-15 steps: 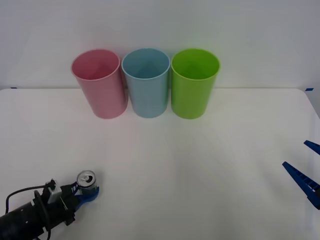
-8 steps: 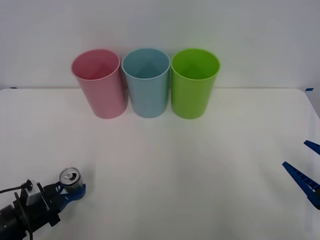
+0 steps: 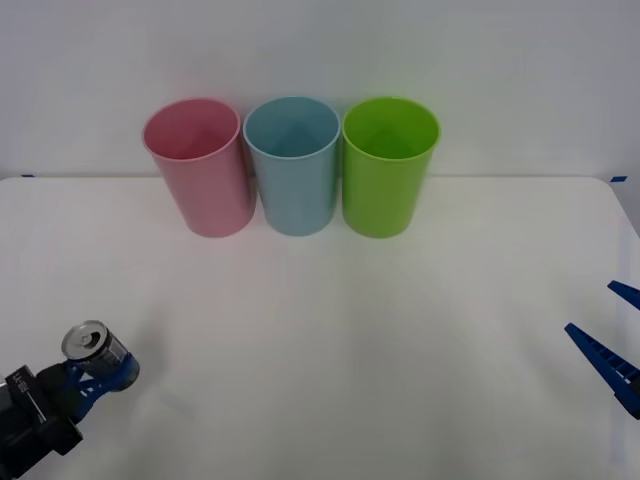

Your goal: Grasp the object on the table and drop it into the matching bin: aluminum can to the light blue bin, PET bottle to the pink bin.

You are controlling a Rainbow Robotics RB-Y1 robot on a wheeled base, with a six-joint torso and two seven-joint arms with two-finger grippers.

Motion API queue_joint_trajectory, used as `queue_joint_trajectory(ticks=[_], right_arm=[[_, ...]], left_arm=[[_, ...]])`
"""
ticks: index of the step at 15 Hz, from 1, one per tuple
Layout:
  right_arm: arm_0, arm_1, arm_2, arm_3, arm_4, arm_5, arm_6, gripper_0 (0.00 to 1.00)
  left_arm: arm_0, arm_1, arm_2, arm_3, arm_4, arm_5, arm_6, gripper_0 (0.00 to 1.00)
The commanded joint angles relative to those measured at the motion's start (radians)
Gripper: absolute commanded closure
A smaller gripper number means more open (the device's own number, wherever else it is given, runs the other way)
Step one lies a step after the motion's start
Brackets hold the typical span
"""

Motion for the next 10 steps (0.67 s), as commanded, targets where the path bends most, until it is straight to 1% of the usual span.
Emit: queue_joint_trajectory(ticks=[1, 3, 6, 8, 10], right_arm=[[0.0, 0.0, 0.0, 0.0, 0.0, 0.0, 0.0, 0.0], [0.0, 0.0, 0.0, 0.0, 0.0, 0.0, 0.0, 0.0], [0.0, 0.0, 0.0, 0.0, 0.0, 0.0, 0.0, 0.0], [0.0, 0.0, 0.0, 0.0, 0.0, 0.0, 0.0, 0.0], [0.0, 0.0, 0.0, 0.0, 0.0, 0.0, 0.0, 0.0]], left_arm=[[0.017, -0.001, 0.049, -0.074, 0.027, 0.015, 0.092, 1.0], [0.022, -0.001, 0.086, -0.109, 0.041, 0.03, 0.139, 1.0], [0.032, -0.001, 0.094, -0.169, 0.118, 0.119, 0.156, 1.0], [0.039, -0.001, 0.075, -0.241, 0.126, 0.199, 0.182, 1.0], [0.035, -0.002, 0.042, -0.316, 0.126, 0.265, 0.239, 1.0]])
